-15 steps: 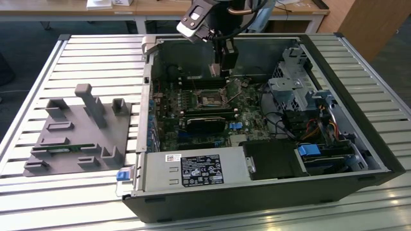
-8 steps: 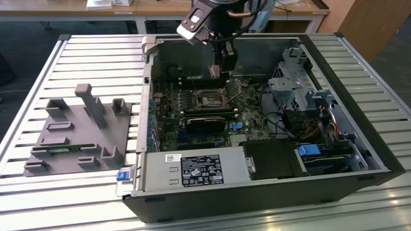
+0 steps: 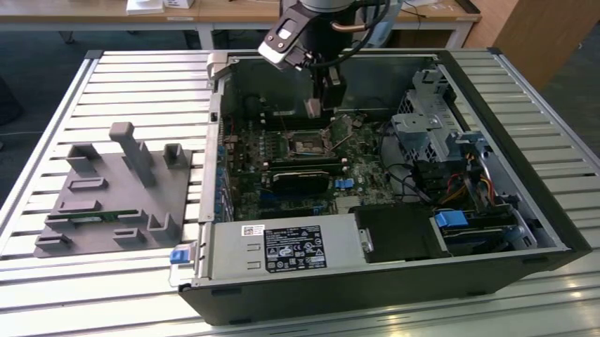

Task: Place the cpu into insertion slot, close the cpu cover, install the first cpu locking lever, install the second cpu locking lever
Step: 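Place the cpu into insertion slot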

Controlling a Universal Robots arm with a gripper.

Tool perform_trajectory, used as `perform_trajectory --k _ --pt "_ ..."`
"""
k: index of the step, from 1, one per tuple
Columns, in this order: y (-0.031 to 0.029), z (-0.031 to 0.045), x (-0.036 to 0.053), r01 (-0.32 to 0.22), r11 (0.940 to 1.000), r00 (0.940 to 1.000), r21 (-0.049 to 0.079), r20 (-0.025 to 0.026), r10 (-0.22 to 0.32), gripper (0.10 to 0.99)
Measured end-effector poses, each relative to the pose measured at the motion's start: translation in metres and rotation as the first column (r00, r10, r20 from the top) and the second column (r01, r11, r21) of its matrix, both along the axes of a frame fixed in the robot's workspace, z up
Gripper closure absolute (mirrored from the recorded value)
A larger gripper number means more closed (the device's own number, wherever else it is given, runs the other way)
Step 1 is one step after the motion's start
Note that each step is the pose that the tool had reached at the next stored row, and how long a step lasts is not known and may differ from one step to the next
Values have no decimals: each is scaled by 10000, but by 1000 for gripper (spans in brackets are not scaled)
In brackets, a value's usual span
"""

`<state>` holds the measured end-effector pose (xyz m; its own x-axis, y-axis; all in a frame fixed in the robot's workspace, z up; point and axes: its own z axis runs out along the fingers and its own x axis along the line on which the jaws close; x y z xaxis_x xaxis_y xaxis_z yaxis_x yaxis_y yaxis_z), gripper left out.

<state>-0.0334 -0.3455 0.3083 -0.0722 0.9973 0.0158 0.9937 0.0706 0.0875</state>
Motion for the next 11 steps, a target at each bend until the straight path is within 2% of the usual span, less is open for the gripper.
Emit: perform_trajectory --k 6,8,11 --pt "0 -59 -2 0 10000 10000 -51 13 0 561" --pt "0 -75 -13 2 10000 10000 -50 48 -2 561" --pt "2 -118 -12 12 10000 10000 -52 48 -12 561"
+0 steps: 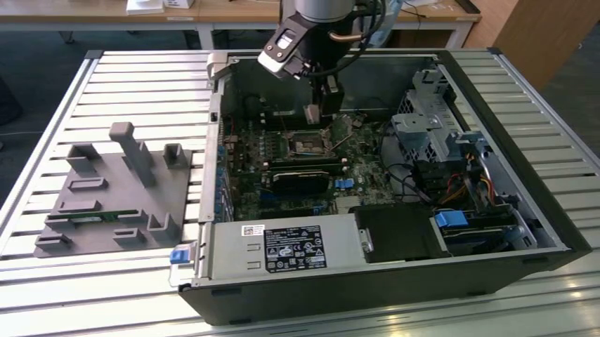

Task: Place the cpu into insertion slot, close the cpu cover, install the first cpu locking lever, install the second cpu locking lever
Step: 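Place the cpu into insertion slot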

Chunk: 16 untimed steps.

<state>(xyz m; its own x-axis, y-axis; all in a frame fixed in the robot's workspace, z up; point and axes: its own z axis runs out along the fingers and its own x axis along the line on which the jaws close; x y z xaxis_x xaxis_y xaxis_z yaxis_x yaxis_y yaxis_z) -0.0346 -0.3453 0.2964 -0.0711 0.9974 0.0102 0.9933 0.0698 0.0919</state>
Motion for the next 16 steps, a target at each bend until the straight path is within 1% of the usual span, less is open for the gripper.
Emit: perform_trajectory --k 4,6,16 --pt "8 -72 -2 357 9994 9994 0 0 -357 561" --pt "22 -109 -3 489 9988 9988 -1 -1 -489 561" --pt "72 -291 -26 496 9988 9988 0 0 -496 561"
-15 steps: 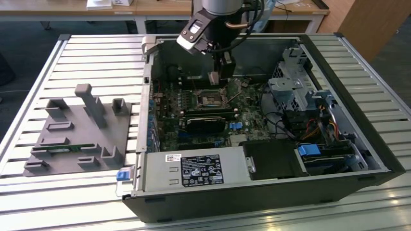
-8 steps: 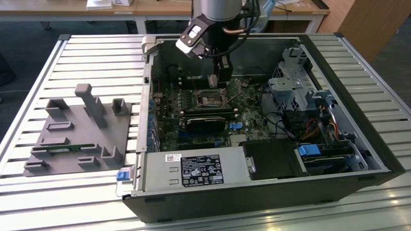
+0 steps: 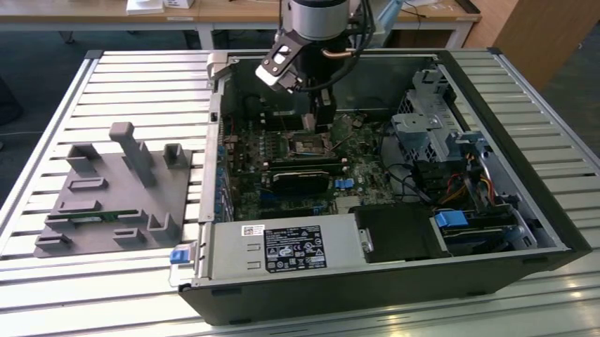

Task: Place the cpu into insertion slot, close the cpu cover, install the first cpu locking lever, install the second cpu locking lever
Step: 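Place the cpu into insertion slot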

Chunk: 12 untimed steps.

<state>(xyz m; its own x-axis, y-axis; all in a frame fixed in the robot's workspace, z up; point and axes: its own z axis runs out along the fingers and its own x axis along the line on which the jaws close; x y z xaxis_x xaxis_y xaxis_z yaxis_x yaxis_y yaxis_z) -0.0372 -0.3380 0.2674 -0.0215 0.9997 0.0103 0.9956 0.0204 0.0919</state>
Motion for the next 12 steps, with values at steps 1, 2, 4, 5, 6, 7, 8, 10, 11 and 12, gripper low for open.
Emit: perform_trajectory --k 1,2,4,5,6,7,8,10,11,12 --pt "4 -18 -1 0 10000 10000 0 0 0 561" --pt "5 -37 -1 -1 10000 10000 -1 0 1 561" --pt "7 -74 -1 -1 10000 10000 0 -1 1 561" --pt "7 -92 -2 -1 10000 10000 0 0 1 561" --pt "7 -110 -2 0 10000 10000 2 4 0 561" --pt "7 -127 -3 0 10000 10000 0 4 0 561" --pt "7 -145 -4 0 10000 10000 -1 4 0 561" --pt "9 -182 -4 -1 10000 10000 0 5 1 561" --pt "9 -195 -4 -1 10000 10000 0 5 1 561" --pt "9 -203 -5 0 10000 10000 0 5 0 561"
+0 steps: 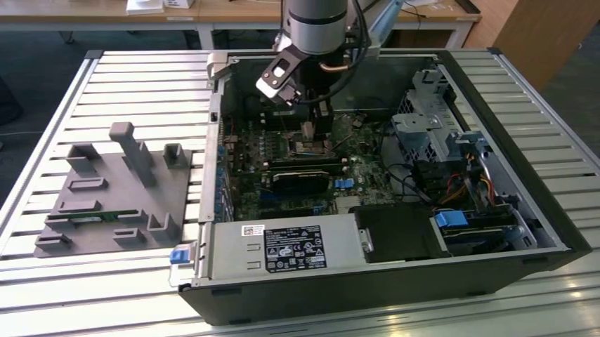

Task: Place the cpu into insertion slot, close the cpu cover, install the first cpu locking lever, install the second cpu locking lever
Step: 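Place the cpu into insertion slot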

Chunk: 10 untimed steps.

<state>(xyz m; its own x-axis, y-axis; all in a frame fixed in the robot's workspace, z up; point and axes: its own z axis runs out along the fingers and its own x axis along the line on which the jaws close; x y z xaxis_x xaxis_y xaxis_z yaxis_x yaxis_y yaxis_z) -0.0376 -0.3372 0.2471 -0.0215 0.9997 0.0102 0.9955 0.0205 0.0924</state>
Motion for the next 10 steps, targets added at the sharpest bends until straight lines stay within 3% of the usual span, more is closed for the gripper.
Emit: perform_trajectory --k 10 --pt "7 -75 -25 0 10000 10000 1 0 0 561"
